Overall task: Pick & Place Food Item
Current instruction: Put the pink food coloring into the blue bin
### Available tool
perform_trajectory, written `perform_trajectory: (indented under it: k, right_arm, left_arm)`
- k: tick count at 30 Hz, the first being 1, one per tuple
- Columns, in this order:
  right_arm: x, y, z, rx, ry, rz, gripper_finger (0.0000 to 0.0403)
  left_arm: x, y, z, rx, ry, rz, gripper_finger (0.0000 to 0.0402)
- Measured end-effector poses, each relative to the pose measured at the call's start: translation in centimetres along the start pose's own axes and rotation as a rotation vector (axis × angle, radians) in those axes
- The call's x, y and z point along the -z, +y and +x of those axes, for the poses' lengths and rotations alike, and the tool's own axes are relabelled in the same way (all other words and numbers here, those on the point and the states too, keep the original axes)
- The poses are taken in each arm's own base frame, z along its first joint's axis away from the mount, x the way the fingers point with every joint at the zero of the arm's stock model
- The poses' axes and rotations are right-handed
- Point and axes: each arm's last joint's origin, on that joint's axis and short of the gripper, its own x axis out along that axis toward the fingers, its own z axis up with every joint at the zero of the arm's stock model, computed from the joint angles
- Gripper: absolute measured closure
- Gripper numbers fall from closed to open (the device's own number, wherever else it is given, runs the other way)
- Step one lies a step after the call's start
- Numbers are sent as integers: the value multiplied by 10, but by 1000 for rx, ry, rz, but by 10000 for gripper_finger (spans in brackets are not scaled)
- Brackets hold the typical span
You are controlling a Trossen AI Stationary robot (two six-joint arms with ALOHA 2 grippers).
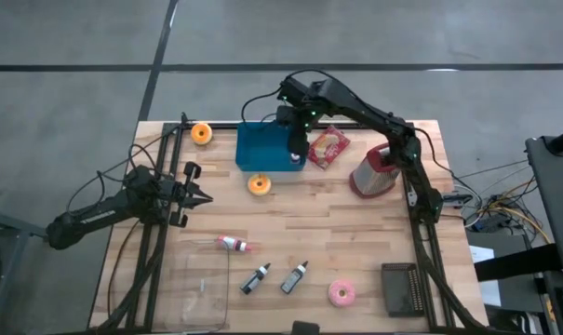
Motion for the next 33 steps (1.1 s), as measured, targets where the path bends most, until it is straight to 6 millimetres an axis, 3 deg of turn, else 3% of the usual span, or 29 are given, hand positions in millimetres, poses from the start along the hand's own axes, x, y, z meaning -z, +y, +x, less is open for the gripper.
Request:
perform_trajectory:
  k: [10,17,23,33]
  right_arm:
    - [-25,51,1,-38,-157,-137,229]
    - [-31,79,5,-64,-186,-178,241]
    - [-34,115,8,-96,-193,-212,239]
    - [-62,172,3,98,-505,-212,211]
  left_arm:
    - [0,0,0,0,0,0,376]
    - [0,0,0,-1,0,0,376]
    - [0,0,0,0,0,0,376]
    - [0,0,0,0,0,0,376]
